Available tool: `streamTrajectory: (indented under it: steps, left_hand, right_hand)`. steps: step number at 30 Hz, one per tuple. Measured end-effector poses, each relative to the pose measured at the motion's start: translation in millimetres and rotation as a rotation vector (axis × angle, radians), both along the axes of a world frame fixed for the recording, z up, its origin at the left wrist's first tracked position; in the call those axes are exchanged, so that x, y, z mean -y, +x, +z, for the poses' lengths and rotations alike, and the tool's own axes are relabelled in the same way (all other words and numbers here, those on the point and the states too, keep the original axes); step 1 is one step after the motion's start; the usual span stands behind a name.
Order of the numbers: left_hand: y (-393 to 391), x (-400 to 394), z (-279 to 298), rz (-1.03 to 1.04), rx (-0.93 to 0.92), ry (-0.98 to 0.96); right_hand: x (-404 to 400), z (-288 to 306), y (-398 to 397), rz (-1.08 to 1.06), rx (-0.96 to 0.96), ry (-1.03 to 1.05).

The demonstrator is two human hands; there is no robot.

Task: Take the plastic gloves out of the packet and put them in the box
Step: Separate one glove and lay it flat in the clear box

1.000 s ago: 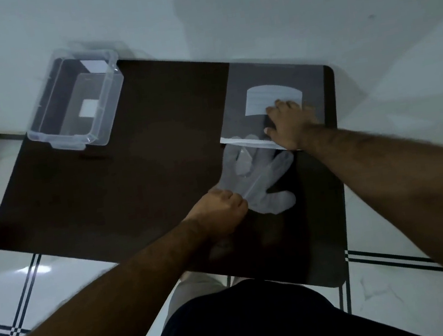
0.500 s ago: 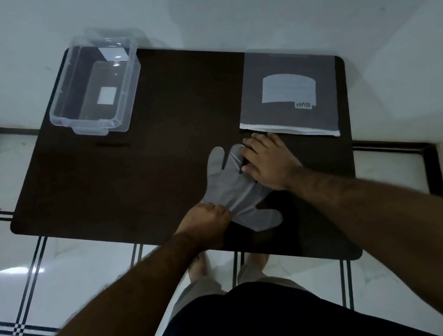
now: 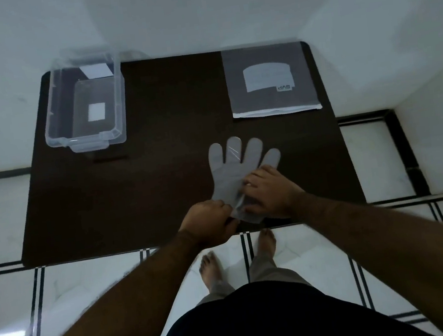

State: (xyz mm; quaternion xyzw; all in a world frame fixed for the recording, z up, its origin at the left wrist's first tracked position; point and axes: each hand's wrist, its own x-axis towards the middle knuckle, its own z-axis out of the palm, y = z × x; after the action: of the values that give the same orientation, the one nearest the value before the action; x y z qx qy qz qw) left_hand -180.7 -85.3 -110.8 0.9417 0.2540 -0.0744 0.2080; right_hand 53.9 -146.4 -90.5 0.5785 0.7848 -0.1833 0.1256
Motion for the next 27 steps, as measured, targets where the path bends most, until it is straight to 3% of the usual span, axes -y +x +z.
streamTrajectory:
  steps: [12,27]
  left_hand:
    - [-61,-28,0,0.341,0.148,-0.034]
    - [-61,-27,3,0.602,0.112,-0.209]
  right_hand:
    - [-3,-6,-89,-0.145,0.037,-0.043]
    - [-1,2,-114,-0.041,0.046,-0.107]
